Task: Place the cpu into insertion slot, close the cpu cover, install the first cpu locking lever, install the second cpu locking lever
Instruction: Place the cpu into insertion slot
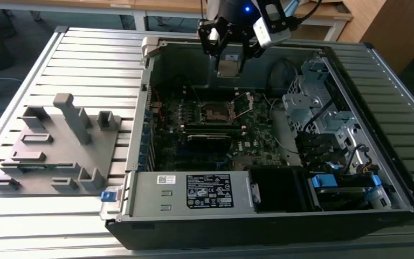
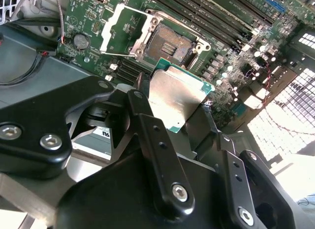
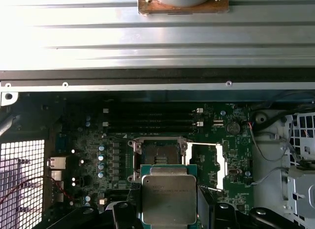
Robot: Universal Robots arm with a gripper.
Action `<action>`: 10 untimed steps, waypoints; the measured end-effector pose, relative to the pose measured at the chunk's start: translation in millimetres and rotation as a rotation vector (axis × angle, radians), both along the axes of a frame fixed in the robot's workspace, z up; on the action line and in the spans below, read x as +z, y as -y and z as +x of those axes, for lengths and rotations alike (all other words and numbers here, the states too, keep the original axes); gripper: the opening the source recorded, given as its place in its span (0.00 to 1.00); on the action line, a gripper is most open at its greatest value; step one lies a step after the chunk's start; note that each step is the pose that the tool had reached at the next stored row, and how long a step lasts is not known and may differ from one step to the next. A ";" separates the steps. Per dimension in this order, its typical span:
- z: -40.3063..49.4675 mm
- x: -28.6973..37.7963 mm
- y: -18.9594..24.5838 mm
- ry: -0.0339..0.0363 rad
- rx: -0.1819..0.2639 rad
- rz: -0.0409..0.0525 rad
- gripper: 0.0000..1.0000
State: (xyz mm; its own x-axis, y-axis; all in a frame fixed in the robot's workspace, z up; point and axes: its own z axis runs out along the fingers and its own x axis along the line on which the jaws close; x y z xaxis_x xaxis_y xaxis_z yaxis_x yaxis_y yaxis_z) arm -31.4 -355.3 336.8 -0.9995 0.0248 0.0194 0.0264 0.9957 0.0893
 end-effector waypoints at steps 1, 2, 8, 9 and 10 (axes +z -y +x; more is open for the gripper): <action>0.0 0.0 0.0 0.0000 0.000 -0.0001 0.54; 0.0 -0.2 0.0 0.0000 0.000 0.0001 0.54; 0.0 -1.6 0.0 0.0001 0.000 0.0002 0.54; 0.0 -1.7 0.0 0.0000 0.000 0.0000 0.54; 0.0 -1.8 0.0 0.0000 0.000 0.0000 0.54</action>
State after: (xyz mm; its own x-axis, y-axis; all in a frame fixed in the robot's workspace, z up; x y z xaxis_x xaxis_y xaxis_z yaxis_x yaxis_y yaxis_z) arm -31.4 -355.3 335.0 -0.9995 0.0247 0.0193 0.0264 0.9957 0.0893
